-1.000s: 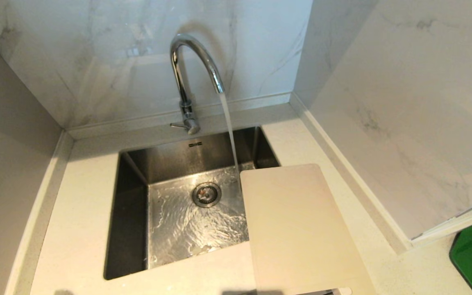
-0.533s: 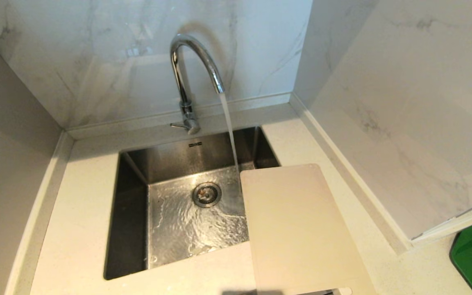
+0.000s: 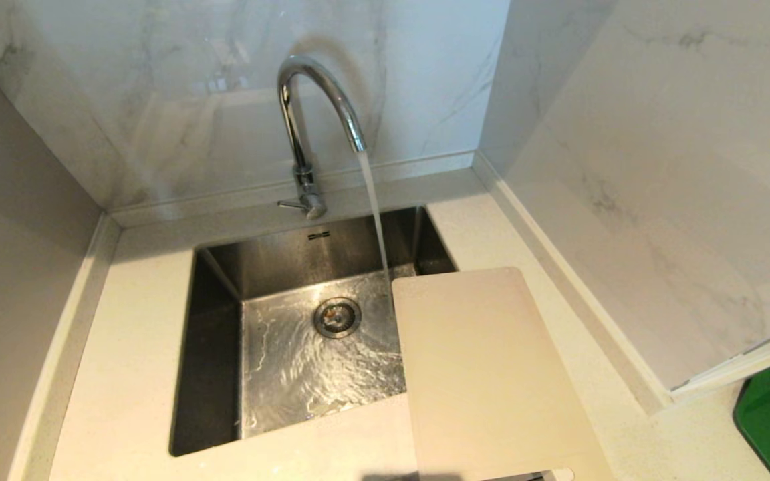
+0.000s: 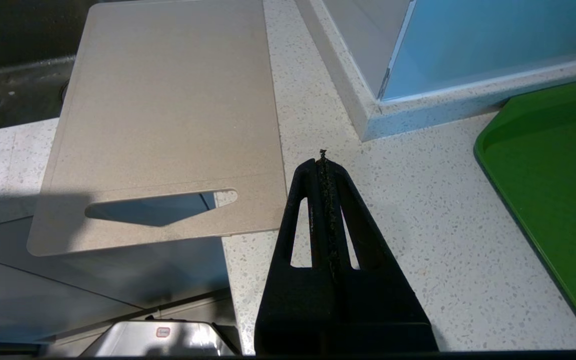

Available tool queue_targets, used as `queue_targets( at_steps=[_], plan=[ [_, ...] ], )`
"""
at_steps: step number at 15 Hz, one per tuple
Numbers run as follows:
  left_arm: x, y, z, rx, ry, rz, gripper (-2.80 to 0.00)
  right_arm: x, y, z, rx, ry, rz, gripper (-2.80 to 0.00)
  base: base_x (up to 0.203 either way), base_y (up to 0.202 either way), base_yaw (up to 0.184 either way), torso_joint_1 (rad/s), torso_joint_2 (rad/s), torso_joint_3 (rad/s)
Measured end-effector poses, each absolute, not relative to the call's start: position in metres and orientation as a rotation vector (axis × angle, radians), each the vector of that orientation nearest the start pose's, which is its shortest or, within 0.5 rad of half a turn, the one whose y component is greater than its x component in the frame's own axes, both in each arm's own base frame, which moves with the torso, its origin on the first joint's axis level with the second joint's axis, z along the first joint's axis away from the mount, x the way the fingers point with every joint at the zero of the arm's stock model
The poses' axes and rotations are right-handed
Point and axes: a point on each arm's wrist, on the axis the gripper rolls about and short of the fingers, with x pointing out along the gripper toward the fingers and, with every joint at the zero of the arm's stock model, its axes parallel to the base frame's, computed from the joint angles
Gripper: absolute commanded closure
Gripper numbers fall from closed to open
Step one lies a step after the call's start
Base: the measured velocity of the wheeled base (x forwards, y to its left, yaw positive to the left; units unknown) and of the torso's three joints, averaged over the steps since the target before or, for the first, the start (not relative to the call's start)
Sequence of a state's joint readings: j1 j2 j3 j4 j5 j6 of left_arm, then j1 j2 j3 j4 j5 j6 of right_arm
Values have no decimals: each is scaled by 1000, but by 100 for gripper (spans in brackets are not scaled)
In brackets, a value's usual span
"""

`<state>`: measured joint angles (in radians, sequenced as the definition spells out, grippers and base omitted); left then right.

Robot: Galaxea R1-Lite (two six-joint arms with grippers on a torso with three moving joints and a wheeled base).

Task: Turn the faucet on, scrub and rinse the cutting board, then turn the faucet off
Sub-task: Pick up the cutting board

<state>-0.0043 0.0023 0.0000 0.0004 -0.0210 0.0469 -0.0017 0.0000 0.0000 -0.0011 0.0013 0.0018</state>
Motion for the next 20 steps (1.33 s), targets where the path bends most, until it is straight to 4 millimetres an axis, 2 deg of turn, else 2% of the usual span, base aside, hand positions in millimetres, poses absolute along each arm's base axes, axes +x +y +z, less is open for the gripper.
queue_targets(
  at_steps=[20],
  plan=[
    [-23, 0, 75, 2, 0, -5, 0, -23, 0, 76, 2, -1, -1, 0, 0, 0, 0, 0, 0, 0]
  ],
)
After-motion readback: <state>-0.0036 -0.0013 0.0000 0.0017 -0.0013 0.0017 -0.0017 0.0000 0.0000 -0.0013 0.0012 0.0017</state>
